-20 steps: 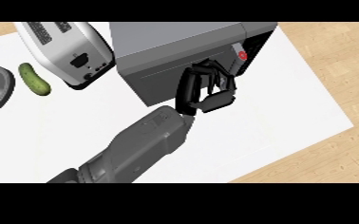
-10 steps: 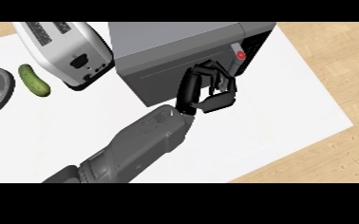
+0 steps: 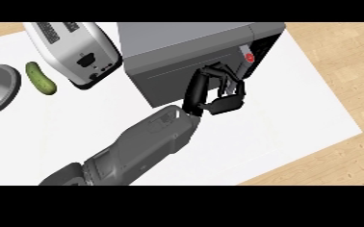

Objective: Pick up the milk, place it into the microwave and close the microwave

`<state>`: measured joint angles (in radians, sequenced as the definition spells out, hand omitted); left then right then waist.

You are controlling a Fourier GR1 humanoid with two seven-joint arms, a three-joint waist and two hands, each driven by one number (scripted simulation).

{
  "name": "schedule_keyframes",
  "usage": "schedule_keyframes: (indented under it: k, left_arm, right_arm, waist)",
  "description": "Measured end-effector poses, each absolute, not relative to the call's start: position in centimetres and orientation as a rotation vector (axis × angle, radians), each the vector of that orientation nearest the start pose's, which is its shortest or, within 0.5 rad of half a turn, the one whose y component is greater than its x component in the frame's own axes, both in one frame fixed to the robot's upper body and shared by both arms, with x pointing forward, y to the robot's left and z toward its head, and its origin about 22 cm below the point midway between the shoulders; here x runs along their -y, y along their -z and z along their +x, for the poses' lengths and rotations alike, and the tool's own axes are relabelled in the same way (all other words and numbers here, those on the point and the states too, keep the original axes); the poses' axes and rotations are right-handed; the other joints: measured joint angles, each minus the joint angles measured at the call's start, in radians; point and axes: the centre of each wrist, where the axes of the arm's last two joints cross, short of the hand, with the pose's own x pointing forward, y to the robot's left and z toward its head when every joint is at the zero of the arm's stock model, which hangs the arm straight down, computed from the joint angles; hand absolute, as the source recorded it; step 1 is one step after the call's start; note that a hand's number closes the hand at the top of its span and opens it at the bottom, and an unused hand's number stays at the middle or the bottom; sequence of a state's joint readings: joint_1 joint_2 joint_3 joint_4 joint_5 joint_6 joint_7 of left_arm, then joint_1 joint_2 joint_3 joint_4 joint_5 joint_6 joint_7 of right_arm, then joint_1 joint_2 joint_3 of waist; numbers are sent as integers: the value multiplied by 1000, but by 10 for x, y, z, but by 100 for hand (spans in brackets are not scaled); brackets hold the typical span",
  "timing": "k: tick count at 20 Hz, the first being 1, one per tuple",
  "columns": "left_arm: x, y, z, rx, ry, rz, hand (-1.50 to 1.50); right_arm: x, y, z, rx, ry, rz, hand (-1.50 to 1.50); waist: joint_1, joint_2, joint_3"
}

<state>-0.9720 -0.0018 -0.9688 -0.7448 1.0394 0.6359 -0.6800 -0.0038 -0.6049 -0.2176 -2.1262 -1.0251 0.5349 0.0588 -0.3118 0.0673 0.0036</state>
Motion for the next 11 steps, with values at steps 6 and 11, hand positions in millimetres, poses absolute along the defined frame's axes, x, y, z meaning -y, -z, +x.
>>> schedule_keyframes:
  k: [6, 11]
  left_arm:
    - [8, -28, 334, 1851, 202, -280, -150]
    - [8, -26, 332, 1828, 202, -316, -150]
  right_arm:
    - [329, -203, 197, 2048, -514, 787, -150]
    - [331, -205, 191, 2040, -499, 769, -150]
  waist:
    - [28, -3, -3]
    - [45, -7, -5]
